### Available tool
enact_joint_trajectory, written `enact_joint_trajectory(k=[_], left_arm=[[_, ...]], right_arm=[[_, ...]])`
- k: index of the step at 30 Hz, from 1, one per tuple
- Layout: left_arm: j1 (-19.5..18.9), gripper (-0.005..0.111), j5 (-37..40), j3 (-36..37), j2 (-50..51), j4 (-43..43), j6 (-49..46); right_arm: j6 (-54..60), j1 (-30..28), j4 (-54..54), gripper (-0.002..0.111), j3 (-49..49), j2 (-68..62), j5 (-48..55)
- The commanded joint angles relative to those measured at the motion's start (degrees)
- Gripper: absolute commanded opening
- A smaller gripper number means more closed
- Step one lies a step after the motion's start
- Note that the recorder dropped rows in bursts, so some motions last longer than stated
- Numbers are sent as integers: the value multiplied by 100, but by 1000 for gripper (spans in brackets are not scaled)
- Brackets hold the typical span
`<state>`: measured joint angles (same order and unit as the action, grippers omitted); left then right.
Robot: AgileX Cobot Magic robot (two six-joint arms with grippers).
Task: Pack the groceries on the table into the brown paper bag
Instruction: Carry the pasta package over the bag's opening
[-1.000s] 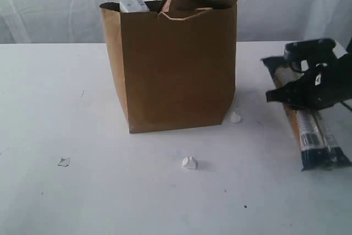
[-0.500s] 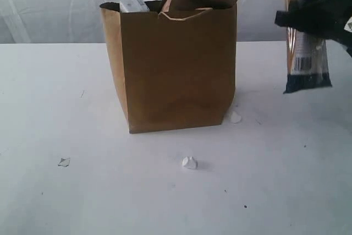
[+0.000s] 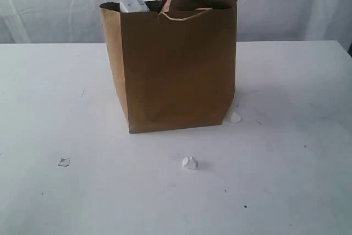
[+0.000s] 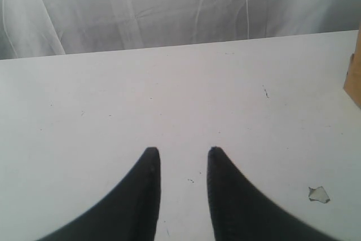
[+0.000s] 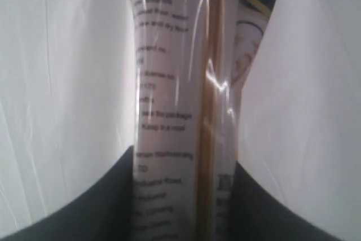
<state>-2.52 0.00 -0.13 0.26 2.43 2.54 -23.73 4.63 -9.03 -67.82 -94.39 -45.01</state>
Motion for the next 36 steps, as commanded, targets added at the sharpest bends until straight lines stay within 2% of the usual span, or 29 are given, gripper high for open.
enact_joint_trajectory(k=[1,4,14,36], left_arm=[[-22,35,0,13,-26,-48,14],[-22,35,0,13,-26,-48,14],[-22,35,0,13,-26,-48,14],[-22,35,0,13,-26,-48,13]], right_arm=[[-745,-33,69,0,-683,-453,-1035],[-1380,-33,58,0,-1069,-897,-1383],[-2020,-33,-919,0,-1494,-1547,-2345],[-2153,373,-1634,0,-1835,-2335,-2289]])
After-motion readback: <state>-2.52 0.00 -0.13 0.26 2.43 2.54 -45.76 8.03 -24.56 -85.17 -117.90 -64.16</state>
